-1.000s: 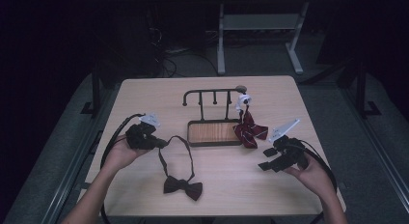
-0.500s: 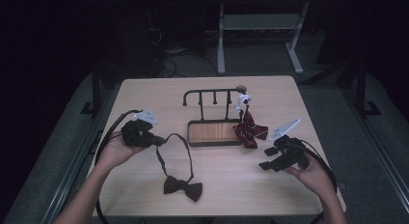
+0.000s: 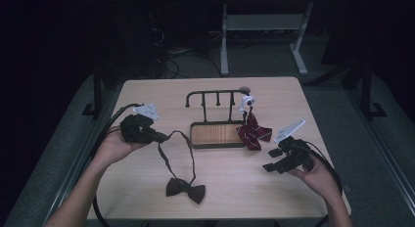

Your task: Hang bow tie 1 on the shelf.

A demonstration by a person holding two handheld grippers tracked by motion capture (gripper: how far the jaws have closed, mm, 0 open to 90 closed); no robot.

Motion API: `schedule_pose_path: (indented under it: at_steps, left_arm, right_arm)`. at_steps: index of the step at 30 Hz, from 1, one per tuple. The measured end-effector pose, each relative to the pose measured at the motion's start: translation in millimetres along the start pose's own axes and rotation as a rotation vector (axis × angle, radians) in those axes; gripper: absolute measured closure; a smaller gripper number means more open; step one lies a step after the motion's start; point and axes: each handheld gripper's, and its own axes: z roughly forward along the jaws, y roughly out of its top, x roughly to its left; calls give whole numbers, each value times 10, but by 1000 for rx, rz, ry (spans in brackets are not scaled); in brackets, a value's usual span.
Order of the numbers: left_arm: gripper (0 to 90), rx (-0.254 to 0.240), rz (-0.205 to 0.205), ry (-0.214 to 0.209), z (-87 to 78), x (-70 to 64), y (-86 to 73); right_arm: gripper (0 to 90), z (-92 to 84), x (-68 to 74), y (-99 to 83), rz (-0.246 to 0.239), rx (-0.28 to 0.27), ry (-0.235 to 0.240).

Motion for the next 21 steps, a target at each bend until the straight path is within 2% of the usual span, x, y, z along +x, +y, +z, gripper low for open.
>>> schedule_pose_path:
  at_steps: [11, 16, 21]
  left_arm:
    - [900, -15, 6, -8, -108, -26, 112]
    - [900, -10, 29, -9, -147, -31, 185]
    - [900, -14, 31, -11, -167, -22, 230]
  right_arm:
    - [363, -19, -25, -7, 5, -15, 3]
    - [360, -14, -50, -10, 14, -17, 10]
    - [360, -9, -54, -11, 14, -15, 8]
